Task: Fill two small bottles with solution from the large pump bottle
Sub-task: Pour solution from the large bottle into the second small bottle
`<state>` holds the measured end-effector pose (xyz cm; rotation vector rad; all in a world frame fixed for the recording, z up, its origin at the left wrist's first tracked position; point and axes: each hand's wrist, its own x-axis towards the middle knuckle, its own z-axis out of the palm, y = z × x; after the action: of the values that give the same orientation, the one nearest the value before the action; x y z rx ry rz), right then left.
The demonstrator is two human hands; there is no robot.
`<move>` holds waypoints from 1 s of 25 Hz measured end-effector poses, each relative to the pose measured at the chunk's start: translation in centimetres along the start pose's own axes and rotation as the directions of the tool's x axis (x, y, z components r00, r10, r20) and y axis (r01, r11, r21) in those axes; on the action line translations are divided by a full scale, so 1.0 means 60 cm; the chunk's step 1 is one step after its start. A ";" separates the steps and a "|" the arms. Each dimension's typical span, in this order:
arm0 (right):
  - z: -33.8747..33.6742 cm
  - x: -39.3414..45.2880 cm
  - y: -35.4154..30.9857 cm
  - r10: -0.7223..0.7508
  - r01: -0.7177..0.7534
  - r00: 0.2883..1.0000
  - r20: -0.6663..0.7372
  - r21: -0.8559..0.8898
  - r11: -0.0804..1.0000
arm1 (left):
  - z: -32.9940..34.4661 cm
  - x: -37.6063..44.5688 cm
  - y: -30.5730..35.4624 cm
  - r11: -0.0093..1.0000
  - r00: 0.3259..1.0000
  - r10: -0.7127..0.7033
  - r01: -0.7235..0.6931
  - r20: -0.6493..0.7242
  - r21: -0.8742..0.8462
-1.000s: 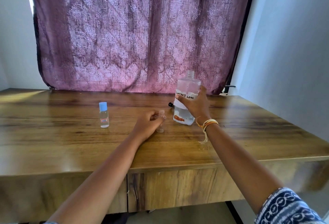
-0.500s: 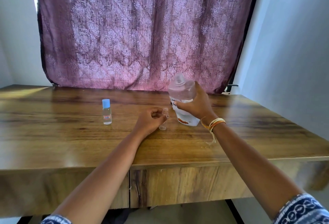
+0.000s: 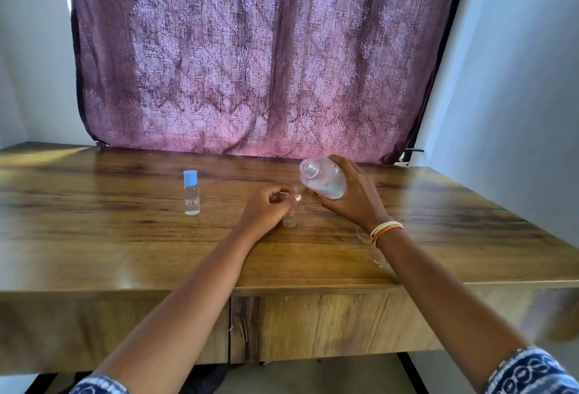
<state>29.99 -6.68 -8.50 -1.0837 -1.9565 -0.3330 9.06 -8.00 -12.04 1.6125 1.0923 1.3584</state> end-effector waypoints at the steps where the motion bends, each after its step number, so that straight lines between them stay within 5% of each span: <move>1: 0.005 -0.001 0.002 -0.002 0.002 1.000 0.006 -0.015 1.000 | 0.000 -0.001 0.001 1.000 1.000 0.000 0.000 0.002 -0.005; 13: 0.024 -0.007 0.021 -0.151 0.148 0.989 0.001 -0.201 0.968 | -0.002 0.001 0.004 1.000 0.999 0.017 -0.017 -0.032 -0.008; 25: 0.025 -0.005 0.029 -0.155 0.123 0.985 -0.076 -0.322 0.939 | 0.001 -0.007 0.018 0.998 0.999 0.025 -0.027 -0.026 -0.049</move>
<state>30.62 -4.97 -9.94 -1.1046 -1.9349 -0.7878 9.21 -8.80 -11.20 1.5827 1.0483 1.4159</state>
